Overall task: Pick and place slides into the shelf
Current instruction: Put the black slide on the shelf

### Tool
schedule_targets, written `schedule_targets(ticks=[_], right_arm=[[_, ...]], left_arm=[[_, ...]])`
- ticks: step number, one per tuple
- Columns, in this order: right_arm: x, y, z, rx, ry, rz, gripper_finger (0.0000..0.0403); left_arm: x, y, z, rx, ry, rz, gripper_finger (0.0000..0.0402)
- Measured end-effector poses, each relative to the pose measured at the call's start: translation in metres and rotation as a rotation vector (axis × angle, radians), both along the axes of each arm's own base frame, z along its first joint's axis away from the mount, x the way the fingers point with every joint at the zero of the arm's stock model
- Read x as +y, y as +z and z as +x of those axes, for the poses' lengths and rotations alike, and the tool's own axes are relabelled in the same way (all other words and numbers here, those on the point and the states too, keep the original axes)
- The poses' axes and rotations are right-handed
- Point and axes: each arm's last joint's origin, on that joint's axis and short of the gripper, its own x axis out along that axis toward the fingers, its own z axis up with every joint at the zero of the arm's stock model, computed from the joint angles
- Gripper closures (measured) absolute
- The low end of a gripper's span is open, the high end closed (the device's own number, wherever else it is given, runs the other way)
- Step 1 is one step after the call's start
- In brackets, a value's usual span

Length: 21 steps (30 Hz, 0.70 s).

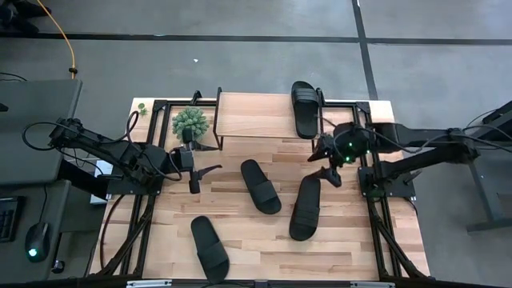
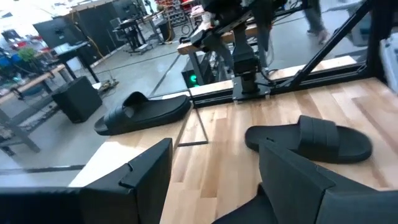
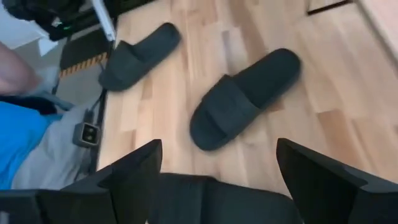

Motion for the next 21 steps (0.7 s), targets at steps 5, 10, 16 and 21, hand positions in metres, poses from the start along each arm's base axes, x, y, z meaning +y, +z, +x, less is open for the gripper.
schedule_targets(ticks=[5,10,16,21], right_arm=[[0.021,-0.01,0.011,0.059,0.037,-0.003,0.0096],[0.035,-0.026,0.026,0.149,-0.022,-0.019,0.0096],[0.051,-0.052,0.042,0.293,-0.032,-0.04,0.0096],[0.057,-0.074,0.047,0.438,-0.067,-0.102,0.0096]], left_arm=[[-0.002,0.0,0.001,-0.01,-0.067,-0.064,0.0181],[-0.004,-0.001,0.001,-0.01,-0.116,-0.106,0.0181],[-0.004,-0.004,0.0,0.015,-0.139,-0.129,0.0181],[-0.004,-0.004,0.0,0.021,-0.141,-0.121,0.0181]])
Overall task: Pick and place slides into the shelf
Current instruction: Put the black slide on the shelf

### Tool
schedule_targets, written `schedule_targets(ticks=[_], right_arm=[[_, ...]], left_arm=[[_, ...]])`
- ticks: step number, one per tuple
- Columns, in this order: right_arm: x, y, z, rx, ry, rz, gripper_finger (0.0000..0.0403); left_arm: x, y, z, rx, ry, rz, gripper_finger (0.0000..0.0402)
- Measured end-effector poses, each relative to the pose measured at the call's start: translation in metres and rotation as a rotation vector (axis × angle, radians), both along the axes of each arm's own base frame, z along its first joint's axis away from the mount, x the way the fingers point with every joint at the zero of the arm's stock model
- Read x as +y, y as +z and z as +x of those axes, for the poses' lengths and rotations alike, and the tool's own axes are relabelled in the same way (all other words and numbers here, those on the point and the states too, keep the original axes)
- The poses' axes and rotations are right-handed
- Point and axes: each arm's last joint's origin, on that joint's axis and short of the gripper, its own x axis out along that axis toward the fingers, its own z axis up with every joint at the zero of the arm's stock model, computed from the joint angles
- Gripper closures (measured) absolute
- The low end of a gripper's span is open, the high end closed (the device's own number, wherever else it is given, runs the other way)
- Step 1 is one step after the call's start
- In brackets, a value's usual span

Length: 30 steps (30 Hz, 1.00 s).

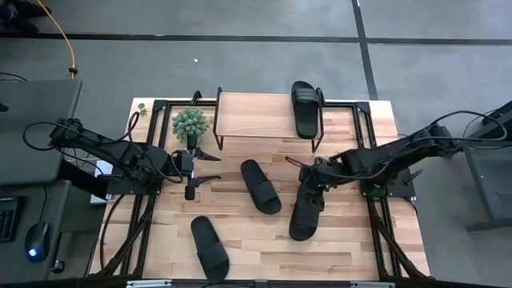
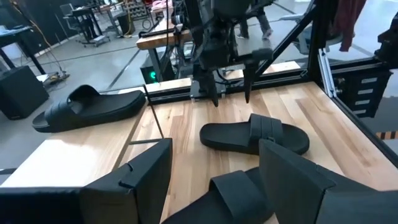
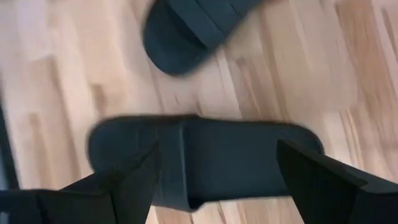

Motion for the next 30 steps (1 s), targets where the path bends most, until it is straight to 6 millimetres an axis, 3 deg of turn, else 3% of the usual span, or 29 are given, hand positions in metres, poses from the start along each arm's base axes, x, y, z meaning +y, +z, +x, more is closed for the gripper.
schedule_targets(ticks=[6,15,21,26,30], right_arm=[[0.013,-0.008,0.002,0.029,-0.004,-0.002,0.0096],[0.049,-0.014,-0.011,0.022,-0.009,-0.103,0.0096],[0.076,-0.037,-0.016,0.097,0.024,-0.186,0.0096],[0.092,-0.064,-0.012,0.176,0.026,-0.237,0.0096],[0.107,-0.073,-0.005,0.206,0.05,-0.285,0.0096]], left_arm=[[0.0,-0.001,0.0,0.011,0.001,0.003,0.0181],[0.0,-0.001,0.0,0.012,0.004,0.003,0.0181],[0.0,-0.001,0.0,0.013,0.004,0.003,0.0181],[0.0,-0.001,0.0,0.013,0.004,0.003,0.0181],[0.0,-0.001,0.0,0.013,0.004,0.003,0.0181]])
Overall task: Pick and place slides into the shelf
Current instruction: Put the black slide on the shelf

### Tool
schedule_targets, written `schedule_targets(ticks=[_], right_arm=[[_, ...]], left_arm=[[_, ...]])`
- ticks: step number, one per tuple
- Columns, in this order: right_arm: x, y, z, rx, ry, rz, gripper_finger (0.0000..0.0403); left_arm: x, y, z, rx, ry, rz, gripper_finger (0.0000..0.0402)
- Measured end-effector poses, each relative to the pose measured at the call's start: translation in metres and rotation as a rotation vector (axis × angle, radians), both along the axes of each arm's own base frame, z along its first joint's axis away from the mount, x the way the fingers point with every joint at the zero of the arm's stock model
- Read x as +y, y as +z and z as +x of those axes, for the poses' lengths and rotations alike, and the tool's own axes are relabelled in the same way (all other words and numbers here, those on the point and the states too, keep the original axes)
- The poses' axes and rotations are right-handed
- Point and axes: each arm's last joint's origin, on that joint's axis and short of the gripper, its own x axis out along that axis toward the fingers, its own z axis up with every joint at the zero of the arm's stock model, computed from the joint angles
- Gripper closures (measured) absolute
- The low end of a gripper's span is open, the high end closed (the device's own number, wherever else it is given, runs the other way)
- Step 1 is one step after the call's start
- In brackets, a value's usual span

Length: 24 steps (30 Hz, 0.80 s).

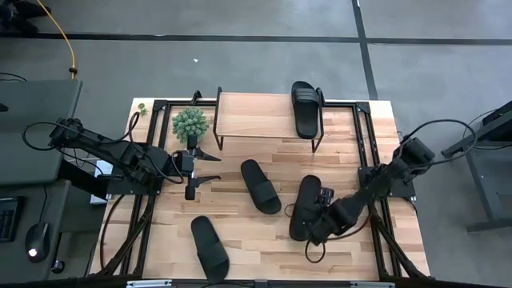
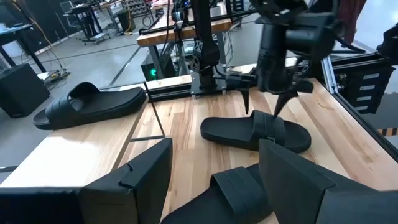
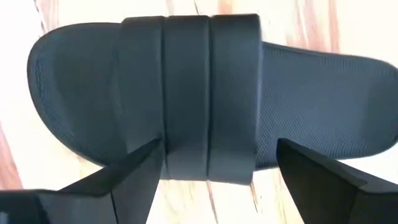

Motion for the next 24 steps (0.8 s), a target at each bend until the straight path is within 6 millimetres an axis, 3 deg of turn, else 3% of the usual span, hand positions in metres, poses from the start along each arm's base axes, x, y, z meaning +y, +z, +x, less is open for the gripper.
schedule_targets(ticks=[12,24], right_arm=[[0.047,0.01,0.029,-0.055,0.066,-0.208,0.0096],[0.064,-0.015,0.028,-0.031,0.08,-0.299,0.0108]], left_arm=[[0.0,0.0,0.0,0.0,0.0,-0.003,0.0181],[0.0,-0.002,0.001,0.012,0.001,0.0,0.0181]])
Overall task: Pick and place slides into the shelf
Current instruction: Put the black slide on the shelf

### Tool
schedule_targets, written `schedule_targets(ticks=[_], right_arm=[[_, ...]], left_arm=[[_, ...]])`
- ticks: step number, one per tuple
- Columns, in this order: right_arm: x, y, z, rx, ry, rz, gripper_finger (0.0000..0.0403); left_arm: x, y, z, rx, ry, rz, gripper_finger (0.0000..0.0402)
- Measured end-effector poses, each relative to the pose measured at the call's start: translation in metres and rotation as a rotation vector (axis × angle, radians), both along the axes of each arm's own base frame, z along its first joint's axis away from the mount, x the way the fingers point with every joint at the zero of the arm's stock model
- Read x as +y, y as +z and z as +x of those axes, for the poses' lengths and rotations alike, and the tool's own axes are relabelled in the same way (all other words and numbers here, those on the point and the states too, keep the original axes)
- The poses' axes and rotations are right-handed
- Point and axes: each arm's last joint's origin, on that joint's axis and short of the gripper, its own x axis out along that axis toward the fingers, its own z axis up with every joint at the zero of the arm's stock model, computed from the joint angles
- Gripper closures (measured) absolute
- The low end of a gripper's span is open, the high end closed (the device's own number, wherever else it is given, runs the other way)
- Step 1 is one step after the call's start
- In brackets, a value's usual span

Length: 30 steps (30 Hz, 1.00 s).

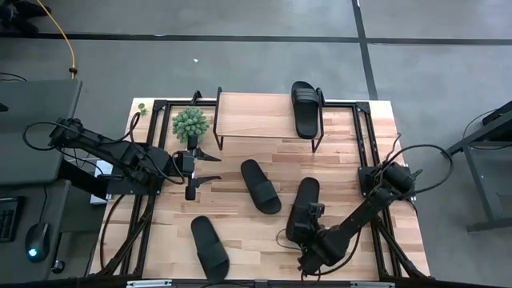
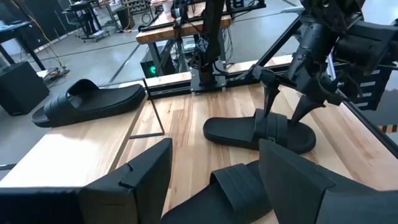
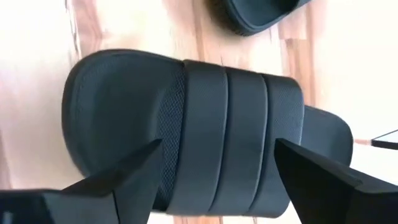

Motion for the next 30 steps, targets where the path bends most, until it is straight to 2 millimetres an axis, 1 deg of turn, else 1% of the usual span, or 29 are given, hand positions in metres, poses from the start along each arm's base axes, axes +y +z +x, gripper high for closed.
schedule_targets(ticks=[4,10,13,21,23,26,30], right_arm=[[0.002,-0.006,-0.001,-0.014,0.001,-0.044,0.0128],[0.0,-0.014,-0.002,0.011,-0.027,-0.081,0.0154],[0.0,-0.016,-0.003,0.025,-0.036,-0.099,0.0159],[-0.005,-0.015,-0.009,0.055,-0.092,-0.139,0.0161],[-0.005,-0.015,-0.009,0.052,-0.094,-0.139,0.0166],[-0.005,-0.015,-0.008,0.046,-0.094,-0.139,0.0187],[-0.005,-0.014,-0.009,0.025,-0.1,-0.147,0.0235]], left_arm=[[0.0,0.0,0.0,0.0,0.0,-0.001,0.0181],[0.0,0.0,0.0,-0.001,0.0,-0.002,0.0181],[0.0,0.0,0.0,-0.001,0.0,-0.003,0.0181],[0.0,0.0,0.0,-0.003,0.003,-0.011,0.0181],[0.0,0.0,0.0,-0.003,0.003,-0.011,0.0181],[0.0,0.0,0.0,-0.003,0.003,-0.012,0.0181],[0.0,0.0,0.0,-0.003,0.003,-0.012,0.0181]])
